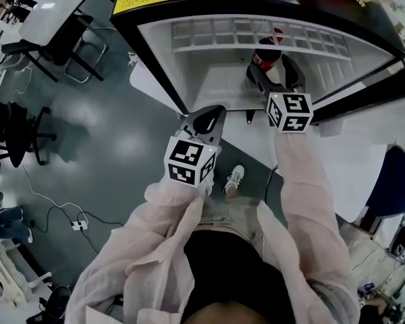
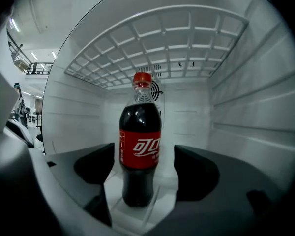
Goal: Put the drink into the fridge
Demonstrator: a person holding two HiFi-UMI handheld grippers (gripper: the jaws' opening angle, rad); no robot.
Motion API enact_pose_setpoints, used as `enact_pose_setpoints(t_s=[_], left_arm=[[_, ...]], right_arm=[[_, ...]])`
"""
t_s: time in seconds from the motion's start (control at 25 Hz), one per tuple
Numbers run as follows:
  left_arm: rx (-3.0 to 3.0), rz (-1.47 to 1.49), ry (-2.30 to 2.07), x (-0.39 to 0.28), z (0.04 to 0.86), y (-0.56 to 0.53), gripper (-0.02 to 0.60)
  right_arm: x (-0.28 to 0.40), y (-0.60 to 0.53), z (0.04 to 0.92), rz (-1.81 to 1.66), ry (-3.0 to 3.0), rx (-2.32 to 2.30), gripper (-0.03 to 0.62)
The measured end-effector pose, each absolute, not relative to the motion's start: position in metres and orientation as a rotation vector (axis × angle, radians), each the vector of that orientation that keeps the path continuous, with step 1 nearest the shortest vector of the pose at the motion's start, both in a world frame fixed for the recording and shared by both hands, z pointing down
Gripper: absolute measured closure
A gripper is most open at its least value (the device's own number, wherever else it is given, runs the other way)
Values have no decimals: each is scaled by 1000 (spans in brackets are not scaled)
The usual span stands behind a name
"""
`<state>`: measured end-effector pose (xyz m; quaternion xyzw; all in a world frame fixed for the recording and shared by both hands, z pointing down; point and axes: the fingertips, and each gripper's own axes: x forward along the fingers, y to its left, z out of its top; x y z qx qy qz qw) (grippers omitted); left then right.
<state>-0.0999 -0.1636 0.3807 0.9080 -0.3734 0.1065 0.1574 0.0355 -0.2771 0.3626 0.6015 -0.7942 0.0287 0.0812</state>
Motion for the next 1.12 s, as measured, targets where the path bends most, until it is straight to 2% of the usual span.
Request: enact_pose_setpoints(t_s=[0.8, 0.88, 1.0, 1.12], left_arm=[[2653, 253, -921, -80, 377, -168, 569], [2666, 251, -891, -75, 375, -166, 569], [2683, 238, -851, -68, 370, -162, 569], [2694, 220, -828, -65, 364, -158, 569]], right_arm=[[45, -184, 329, 282, -2357, 1931, 251], [48, -172, 327, 289, -2331, 1971, 274], [54, -154, 325, 298, -2294, 2034, 402], [55, -138, 321, 297, -2284, 2075, 429]])
